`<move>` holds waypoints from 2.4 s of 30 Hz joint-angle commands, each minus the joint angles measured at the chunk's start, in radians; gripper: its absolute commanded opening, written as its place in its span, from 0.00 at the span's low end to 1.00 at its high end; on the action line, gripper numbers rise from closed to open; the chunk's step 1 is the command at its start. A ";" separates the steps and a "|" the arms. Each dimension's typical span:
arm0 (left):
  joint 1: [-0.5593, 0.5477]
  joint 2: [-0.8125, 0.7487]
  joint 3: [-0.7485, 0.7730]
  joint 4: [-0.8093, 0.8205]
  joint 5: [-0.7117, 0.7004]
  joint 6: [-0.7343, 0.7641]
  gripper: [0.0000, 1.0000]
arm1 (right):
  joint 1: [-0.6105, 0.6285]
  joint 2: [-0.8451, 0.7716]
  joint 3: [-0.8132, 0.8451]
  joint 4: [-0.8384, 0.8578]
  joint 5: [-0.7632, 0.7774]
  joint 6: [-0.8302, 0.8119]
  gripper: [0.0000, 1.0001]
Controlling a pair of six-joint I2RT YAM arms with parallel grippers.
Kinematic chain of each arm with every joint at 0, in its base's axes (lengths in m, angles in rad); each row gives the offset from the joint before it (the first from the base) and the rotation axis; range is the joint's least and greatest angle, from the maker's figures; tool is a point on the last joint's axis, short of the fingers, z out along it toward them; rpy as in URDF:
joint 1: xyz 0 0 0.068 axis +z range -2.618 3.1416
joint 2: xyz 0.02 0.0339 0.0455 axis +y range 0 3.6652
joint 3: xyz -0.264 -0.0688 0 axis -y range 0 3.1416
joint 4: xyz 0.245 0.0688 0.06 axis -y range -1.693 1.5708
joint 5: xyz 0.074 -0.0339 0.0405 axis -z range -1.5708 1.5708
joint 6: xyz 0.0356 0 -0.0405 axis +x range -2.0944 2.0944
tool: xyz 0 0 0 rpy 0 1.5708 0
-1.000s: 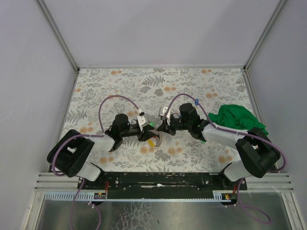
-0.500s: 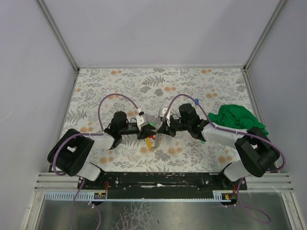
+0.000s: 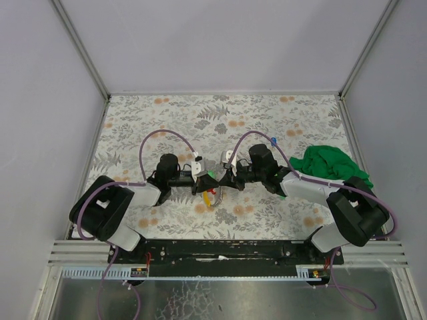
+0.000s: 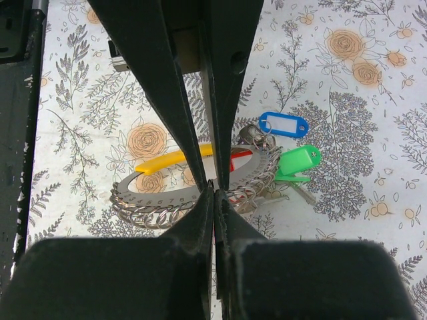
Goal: Put the keys on the keyring
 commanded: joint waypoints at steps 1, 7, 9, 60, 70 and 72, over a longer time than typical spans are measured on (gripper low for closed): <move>0.002 0.018 0.031 0.022 0.033 0.027 0.11 | -0.004 -0.003 0.049 0.027 -0.043 -0.003 0.01; 0.003 0.009 0.035 -0.023 -0.002 0.049 0.00 | -0.003 -0.023 0.045 0.018 -0.031 -0.002 0.06; 0.003 -0.002 0.034 -0.037 -0.010 0.055 0.00 | -0.003 -0.036 0.040 0.018 -0.020 0.003 0.11; -0.212 -0.071 0.133 -0.491 -0.420 0.392 0.00 | -0.250 0.111 0.239 -0.246 0.893 0.530 0.84; -0.213 -0.050 0.150 -0.495 -0.433 0.379 0.00 | -0.302 0.306 0.390 -0.362 0.713 0.565 0.68; -0.213 -0.047 0.152 -0.499 -0.435 0.378 0.00 | -0.301 0.327 0.402 -0.371 0.667 0.558 0.64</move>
